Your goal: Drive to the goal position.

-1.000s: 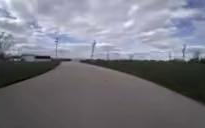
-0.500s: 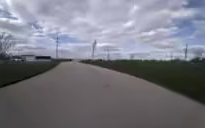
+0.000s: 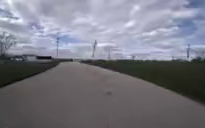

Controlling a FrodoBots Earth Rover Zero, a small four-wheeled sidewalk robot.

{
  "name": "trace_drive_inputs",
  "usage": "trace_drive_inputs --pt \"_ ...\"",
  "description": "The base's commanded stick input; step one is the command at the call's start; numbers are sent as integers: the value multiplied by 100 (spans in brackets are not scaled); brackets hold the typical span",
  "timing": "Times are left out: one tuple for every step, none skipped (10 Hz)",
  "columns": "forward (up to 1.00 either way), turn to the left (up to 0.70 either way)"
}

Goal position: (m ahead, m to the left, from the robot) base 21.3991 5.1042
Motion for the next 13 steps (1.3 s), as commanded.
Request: trace_drive_inputs --pt "100 -5" --pt "100 -5" --pt "100 -5" --pt "100 -5" --pt "100 -5" --pt "100 -5" --pt "100 -5" --pt "100 -8" --pt "100 -10" --pt "100 -12" --pt "100 24" --pt "100 31" --pt "100 33"
